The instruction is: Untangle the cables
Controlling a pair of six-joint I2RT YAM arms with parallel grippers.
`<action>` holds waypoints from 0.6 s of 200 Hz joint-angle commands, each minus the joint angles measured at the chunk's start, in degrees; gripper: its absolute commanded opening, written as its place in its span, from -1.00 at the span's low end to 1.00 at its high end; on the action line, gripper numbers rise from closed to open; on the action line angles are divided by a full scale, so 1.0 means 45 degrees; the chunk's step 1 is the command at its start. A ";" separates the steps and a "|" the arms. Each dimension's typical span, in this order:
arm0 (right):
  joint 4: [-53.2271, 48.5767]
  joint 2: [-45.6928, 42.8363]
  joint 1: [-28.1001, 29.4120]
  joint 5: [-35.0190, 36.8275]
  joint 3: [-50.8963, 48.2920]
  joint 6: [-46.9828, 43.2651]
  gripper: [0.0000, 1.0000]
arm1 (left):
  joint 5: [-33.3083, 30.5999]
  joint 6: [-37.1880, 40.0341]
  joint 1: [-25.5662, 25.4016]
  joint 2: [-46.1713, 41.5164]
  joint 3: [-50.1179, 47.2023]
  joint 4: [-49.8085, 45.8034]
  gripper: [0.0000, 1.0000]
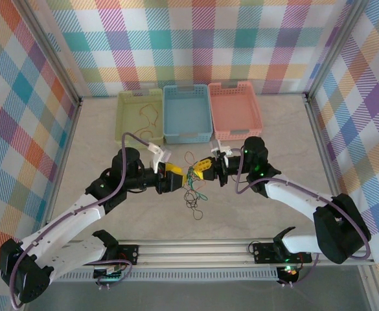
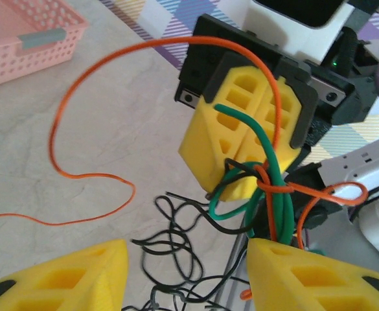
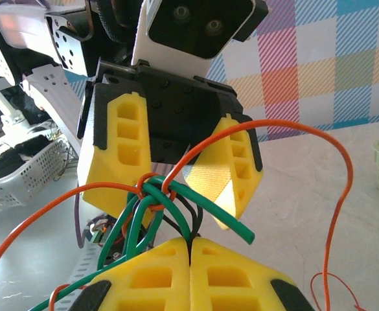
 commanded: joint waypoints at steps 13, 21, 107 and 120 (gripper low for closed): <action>-0.0012 -0.0139 -0.0141 -0.0406 0.0537 0.0207 -1.00 | 0.1273 0.0148 -0.0358 -0.0360 -0.0152 0.1145 0.03; -0.0051 -0.0140 -0.0160 -0.0417 0.0548 0.0205 -1.00 | 0.1280 0.0168 -0.0358 -0.0489 -0.0236 0.1247 0.03; 0.0181 -0.0158 -0.0297 -0.0628 0.0467 0.0443 -1.00 | 0.1748 -0.0004 -0.0482 -0.1116 -0.0897 0.2075 -0.04; 0.0134 -0.0194 -0.0297 -0.0726 0.0452 0.0420 -1.00 | 0.1117 0.0246 -0.0484 -0.1164 -0.0724 0.1573 -0.10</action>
